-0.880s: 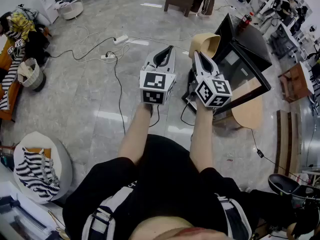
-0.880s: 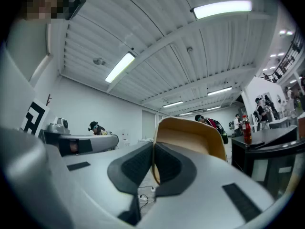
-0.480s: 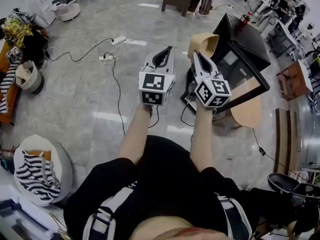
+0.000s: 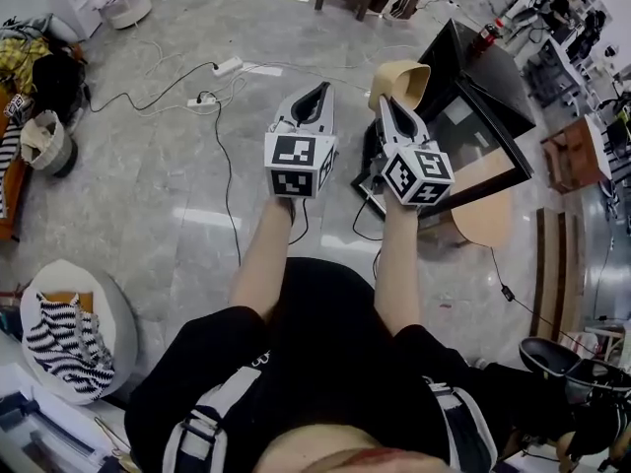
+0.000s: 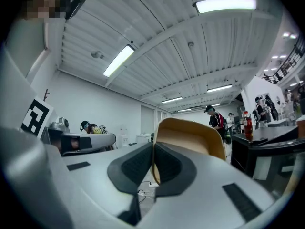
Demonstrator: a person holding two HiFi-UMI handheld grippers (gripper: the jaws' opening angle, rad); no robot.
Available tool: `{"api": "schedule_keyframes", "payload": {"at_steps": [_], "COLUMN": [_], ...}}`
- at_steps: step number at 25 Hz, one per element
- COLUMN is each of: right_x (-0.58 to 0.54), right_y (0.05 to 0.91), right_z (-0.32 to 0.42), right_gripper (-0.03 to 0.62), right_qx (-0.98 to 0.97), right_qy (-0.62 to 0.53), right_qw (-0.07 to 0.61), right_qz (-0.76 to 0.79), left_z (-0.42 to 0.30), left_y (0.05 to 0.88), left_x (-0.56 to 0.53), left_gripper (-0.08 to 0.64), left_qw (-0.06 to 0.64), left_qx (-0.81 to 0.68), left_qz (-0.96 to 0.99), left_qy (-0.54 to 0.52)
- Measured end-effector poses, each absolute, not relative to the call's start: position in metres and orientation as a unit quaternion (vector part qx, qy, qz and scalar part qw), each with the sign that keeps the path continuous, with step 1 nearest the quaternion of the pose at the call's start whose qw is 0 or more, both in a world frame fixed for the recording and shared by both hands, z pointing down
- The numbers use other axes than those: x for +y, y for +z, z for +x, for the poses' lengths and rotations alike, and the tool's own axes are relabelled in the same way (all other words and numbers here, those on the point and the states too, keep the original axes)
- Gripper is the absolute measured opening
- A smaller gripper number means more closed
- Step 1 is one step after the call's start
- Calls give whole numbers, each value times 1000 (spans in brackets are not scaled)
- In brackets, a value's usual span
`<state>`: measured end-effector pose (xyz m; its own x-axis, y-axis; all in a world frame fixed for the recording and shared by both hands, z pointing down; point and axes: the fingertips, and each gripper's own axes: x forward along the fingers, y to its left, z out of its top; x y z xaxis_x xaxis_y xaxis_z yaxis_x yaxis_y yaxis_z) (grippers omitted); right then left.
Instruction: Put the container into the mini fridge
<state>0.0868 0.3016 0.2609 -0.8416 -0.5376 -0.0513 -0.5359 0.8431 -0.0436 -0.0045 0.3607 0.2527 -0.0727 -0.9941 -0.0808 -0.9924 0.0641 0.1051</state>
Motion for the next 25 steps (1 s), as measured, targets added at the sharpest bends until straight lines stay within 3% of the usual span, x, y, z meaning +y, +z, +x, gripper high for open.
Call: {"api": "schedule_keyframes", "payload": {"at_steps": [13, 25], "right_x": [193, -69], "right_y": [303, 314], "right_z": [42, -63], "right_gripper": [18, 18], "right_qx": [963, 969], "right_qy": [-55, -93], "right_qw": [21, 18], "right_qz": [-264, -227], "left_z": [-46, -138], "left_y": [292, 308], "left_x": [262, 2], "left_gripper": [6, 5], "left_qw": [31, 68], "left_qx": [-740, -766], "left_qz": [670, 639], "left_qy": [-40, -14]}}
